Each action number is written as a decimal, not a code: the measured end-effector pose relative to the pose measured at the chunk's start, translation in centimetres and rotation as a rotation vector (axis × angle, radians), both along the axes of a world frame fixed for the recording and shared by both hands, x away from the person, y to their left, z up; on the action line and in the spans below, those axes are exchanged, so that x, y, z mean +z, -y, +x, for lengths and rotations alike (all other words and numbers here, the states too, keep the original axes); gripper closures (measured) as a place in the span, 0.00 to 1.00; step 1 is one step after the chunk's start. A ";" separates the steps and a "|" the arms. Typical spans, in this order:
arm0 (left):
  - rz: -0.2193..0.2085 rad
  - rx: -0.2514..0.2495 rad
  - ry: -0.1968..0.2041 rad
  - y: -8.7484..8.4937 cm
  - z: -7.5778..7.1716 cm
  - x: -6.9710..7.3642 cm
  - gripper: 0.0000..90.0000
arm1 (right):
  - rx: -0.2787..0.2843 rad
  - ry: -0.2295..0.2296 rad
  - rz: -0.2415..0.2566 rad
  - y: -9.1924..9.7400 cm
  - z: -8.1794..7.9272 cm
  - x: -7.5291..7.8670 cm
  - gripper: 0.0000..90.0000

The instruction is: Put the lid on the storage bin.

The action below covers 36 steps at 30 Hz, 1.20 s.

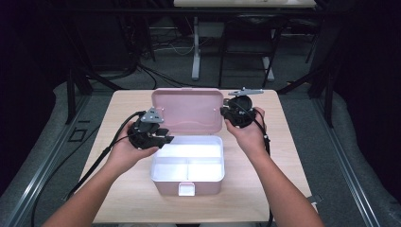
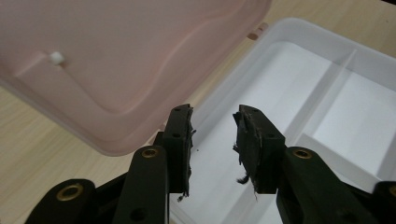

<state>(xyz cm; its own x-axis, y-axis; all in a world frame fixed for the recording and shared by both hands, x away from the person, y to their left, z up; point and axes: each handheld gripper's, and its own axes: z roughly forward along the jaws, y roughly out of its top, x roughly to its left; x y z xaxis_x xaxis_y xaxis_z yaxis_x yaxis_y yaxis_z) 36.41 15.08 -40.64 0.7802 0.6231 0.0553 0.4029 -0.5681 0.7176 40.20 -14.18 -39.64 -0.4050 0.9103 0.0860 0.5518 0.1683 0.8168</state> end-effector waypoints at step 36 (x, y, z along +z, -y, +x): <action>-0.214 0.332 0.202 -3.5 3.2 1.0 0.85 | 0.024 0.041 0.010 0.2 -1.5 -0.1 0.97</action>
<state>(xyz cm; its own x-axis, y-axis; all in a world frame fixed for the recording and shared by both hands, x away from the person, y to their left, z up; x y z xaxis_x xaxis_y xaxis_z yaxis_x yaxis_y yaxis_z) 39.61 18.60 -39.62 0.5227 0.8520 0.0289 0.3776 -0.2618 0.8882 38.67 -14.41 -39.76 -0.4299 0.8995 0.0780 0.5139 0.1727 0.8403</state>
